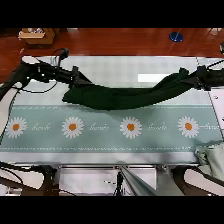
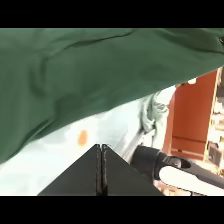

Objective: Fold the shirts.

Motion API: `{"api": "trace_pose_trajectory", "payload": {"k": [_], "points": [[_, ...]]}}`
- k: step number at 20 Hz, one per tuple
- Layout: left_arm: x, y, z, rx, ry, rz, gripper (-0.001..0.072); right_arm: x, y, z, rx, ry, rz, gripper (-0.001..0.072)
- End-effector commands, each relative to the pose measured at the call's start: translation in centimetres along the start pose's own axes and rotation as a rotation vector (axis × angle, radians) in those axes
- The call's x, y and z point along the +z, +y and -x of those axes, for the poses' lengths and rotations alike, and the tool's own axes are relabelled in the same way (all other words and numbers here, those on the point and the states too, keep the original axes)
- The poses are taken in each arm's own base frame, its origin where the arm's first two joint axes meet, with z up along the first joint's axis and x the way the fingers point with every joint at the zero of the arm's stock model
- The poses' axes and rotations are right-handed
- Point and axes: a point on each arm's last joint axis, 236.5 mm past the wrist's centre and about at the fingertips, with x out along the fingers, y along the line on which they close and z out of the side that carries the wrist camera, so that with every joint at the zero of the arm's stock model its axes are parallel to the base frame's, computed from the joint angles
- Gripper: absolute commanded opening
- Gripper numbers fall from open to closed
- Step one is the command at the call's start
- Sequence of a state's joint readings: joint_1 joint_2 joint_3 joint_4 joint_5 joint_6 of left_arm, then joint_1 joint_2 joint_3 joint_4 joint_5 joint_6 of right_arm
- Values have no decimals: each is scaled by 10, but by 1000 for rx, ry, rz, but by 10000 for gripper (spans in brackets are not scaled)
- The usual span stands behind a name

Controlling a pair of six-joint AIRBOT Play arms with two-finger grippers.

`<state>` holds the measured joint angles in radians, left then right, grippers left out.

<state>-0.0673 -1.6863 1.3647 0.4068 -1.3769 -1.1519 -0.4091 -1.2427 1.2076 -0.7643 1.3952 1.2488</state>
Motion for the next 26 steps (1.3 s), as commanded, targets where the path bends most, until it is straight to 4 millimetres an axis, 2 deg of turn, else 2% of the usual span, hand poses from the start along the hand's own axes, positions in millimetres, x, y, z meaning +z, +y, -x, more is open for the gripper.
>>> {"api": "trace_pose_trajectory", "payload": {"k": [1, 5, 8, 14, 19, 24, 26], "points": [[-13, -29, -50, -16, 39, -35, 31, -20, 7, 26, -91, 13, 60, 30], [-37, -52, -106, -4, 84, -76, 31, -29, 22, 48, -130, -26, 110, 30], [-52, -62, -141, 13, 93, -82, 32, -31, 37, 62, -137, -72, 135, 30], [-88, -59, -196, -17, 180, 10, 31, -43, 74, 85, -106, -146, 191, 30], [-121, -59, -251, -75, 224, 135, 31, -57, 105, 95, -29, -165, 225, 30], [-166, -76, -299, -154, 273, 240, 31, -55, 106, 99, -44, -193, 236, 30], [-164, -76, -309, -152, 234, 255, 30, -55, 106, 99, -44, -191, 236, 30]]}}
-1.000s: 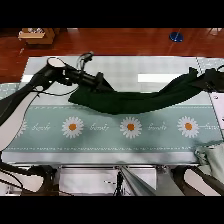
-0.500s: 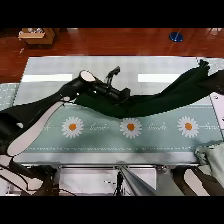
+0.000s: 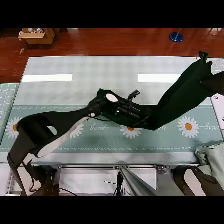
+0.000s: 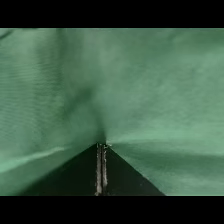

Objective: Fold the shirts.

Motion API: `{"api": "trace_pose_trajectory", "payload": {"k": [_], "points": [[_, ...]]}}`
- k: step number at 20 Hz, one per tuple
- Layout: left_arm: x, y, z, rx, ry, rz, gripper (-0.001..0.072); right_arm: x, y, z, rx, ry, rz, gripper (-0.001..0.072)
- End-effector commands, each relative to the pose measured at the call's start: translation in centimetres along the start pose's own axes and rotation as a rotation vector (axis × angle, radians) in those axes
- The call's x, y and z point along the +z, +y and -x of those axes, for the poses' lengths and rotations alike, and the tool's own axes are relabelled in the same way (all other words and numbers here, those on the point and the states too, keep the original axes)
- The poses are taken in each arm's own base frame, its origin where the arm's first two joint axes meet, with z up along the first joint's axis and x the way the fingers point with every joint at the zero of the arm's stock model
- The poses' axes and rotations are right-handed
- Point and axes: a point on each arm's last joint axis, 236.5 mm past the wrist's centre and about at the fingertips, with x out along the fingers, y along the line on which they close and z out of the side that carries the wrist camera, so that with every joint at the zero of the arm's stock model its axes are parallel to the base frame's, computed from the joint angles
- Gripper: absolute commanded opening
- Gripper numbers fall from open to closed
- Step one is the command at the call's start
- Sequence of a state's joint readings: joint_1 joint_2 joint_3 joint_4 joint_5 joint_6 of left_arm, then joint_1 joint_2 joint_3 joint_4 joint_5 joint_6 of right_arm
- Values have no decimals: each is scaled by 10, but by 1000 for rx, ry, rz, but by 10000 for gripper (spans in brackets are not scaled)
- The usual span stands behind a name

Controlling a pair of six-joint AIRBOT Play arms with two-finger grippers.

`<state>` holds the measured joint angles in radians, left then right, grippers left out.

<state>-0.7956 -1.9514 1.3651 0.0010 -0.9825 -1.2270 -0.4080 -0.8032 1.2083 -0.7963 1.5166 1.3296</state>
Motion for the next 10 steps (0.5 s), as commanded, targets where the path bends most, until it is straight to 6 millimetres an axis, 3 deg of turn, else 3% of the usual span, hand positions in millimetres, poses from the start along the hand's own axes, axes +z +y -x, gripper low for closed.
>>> {"api": "trace_pose_trajectory", "payload": {"k": [1, 3, 5, 7, 10], "points": [[4, -6, -19, -49, -53, 27, 30, 1, 2, 1, 3, -8, 2, 30], [18, -21, 2, -95, -76, -22, 28, 1, 1, 1, 0, -8, 1, 30], [36, -50, 42, -137, -114, -111, 27, 1, 1, 1, -1, -7, -8, 30], [55, -87, 100, -153, -195, -228, 27, 0, 1, 1, 0, -3, -19, 30], [69, -144, 210, -144, -358, -405, 28, -3, -1, -2, -6, 6, -39, 30]]}}
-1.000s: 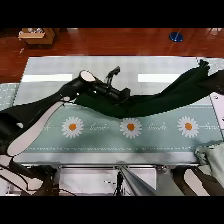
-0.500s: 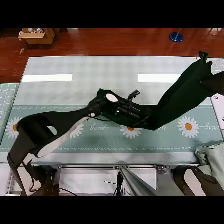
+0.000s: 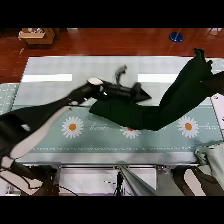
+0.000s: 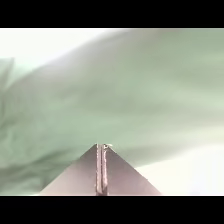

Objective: Fold the shirts.

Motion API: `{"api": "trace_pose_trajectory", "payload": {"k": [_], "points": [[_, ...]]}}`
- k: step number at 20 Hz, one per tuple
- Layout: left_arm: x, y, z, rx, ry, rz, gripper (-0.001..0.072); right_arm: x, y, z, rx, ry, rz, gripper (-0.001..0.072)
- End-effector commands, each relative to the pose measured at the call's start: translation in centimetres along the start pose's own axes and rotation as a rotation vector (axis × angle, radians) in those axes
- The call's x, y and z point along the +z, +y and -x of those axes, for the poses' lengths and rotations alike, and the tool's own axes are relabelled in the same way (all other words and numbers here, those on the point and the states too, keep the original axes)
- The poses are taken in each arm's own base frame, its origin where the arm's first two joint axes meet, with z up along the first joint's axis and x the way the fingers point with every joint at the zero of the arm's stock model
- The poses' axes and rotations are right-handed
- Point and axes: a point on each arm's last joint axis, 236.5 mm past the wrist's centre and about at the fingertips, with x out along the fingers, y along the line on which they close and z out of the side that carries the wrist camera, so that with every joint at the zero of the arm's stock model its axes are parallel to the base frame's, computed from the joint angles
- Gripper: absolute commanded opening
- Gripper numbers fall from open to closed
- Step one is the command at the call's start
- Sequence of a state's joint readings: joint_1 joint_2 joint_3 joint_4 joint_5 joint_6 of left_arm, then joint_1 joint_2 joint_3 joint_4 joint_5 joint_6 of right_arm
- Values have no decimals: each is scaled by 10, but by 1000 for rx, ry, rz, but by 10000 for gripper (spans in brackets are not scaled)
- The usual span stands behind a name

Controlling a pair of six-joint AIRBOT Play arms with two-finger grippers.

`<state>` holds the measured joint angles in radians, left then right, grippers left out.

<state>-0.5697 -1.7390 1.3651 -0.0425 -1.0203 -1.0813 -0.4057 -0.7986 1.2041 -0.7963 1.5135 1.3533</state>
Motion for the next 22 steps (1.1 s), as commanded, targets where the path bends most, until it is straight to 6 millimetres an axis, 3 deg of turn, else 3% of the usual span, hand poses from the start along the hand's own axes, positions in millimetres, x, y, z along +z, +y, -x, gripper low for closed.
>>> {"api": "trace_pose_trajectory", "payload": {"k": [1, 3, 6, 8, 10, 14, 18, 20, 22], "points": [[48, -67, 103, 18, -151, -226, 27, -6, -2, -7, -13, 27, -5, 30], [64, -100, 171, 58, -254, -329, 28, -16, 3, -25, -13, 61, 13, 30], [66, -130, 255, 141, -373, -422, 28, -17, 26, -62, 33, 39, 35, 30], [57, -144, 296, 184, -420, -454, 28, -19, 46, -92, 80, 37, 33, 30], [44, -154, 324, 214, -442, -481, 28, -24, 65, -126, 119, 54, 47, 30], [18, -154, 342, 253, -393, -495, 29, -37, 96, -197, 162, 78, 33, 30], [11, -150, 341, 268, -365, -495, 29, -90, 124, -268, 193, 186, -5, 35], [11, -149, 341, 271, -364, -495, 29, -113, 142, -295, 221, 208, -49, 219], [11, -145, 342, 291, -360, -491, 29, -130, 161, -309, 257, 217, -79, 424]]}}
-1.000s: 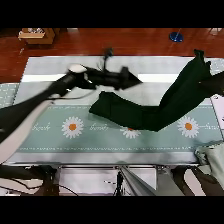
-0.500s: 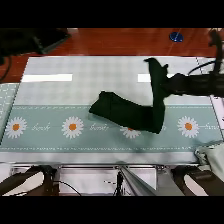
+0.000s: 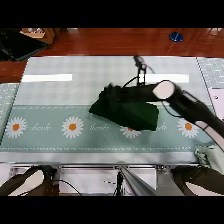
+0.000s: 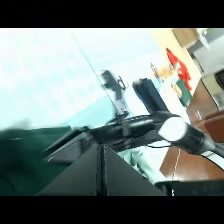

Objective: Fold the shirts.

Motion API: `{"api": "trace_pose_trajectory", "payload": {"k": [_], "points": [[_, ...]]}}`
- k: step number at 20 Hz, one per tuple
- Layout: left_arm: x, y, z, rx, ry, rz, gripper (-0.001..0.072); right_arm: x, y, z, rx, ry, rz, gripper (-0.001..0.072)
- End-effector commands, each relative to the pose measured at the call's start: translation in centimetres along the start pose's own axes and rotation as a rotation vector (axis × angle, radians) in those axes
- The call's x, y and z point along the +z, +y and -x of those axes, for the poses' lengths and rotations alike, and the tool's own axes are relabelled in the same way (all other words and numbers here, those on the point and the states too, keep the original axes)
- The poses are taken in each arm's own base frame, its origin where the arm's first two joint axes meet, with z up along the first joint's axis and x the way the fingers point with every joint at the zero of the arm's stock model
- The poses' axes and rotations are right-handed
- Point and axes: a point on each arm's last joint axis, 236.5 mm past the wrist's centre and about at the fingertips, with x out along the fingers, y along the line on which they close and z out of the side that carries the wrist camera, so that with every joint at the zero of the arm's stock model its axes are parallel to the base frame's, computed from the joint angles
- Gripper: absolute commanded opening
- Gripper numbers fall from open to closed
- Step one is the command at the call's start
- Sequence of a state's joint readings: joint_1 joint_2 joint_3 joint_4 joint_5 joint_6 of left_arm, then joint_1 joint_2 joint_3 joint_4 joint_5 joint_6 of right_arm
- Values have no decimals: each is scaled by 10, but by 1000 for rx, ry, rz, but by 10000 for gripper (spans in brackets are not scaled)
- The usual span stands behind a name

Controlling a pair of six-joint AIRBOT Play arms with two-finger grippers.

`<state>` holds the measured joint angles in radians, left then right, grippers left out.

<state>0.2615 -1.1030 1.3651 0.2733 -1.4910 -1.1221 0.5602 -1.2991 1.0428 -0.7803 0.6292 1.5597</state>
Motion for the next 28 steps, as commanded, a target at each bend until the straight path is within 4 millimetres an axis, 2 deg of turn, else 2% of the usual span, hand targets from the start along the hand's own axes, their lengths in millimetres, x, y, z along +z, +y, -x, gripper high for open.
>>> {"api": "trace_pose_trajectory", "payload": {"k": [1, 3, 4, 5, 7, 8, 10, 11, 12, 13, 14, 15, 16, 17, 19, 22, 23, 26, 28], "points": [[-6, 9, 2, 43, 25, -5, 29, -21, 20, -41, 49, 0, -35, 444], [-15, 29, 4, 127, 65, -11, 29, -20, 19, -29, 44, 16, 22, 444], [-21, 41, 6, 175, 88, -15, 29, -12, 12, -15, 29, 15, 42, 444], [-26, 52, 9, 225, 112, -19, 30, -3, 4, 3, 11, 12, 58, 444], [-33, 69, 15, 297, 146, -24, 30, 19, -24, 54, -58, -5, 91, 444], [-36, 75, 17, 326, 160, -26, 33, 27, -44, 84, -119, -13, 104, 444], [-41, 85, 22, 370, 182, -30, 42, 33, -106, 155, -320, -10, 105, 444], [-43, 90, 24, 390, 192, -31, 77, 27, -145, 197, -457, 12, 80, 444], [-44, 93, 26, 406, 200, -32, 82, 14, -181, 235, -589, 53, 47, 444], [-46, 97, 27, 422, 208, -32, 163, -5, -216, 273, -709, 125, 11, 444], [-47, 100, 29, 436, 215, -33, 272, -25, -241, 302, -777, 190, -45, 446], [-49, 103, 31, 450, 222, -34, 343, -38, -257, 317, -793, 205, -107, 505], [-50, 106, 32, 462, 228, -34, 362, -46, -267, 319, -768, 173, -195, 553], [-51, 107, 33, 469, 232, -34, 371, -47, -273, 311, -707, 117, -262, 556], [-51, 108, 33, 470, 234, -34, 371, -55, -272, 279, -537, 58, -375, 601], [-52, 109, 34, 475, 236, -34, 371, -88, -269, 227, -358, 102, -481, 607], [-52, 110, 35, 481, 239, -35, 371, -93, -266, 211, -296, 94, -505, 607], [-53, 111, 35, 487, 242, -33, 371, -92, -261, 179, -162, 3, -595, 608], [-53, 111, 35, 490, 236, -9, 371, -86, -257, 168, -91, -42, -628, 607]]}}
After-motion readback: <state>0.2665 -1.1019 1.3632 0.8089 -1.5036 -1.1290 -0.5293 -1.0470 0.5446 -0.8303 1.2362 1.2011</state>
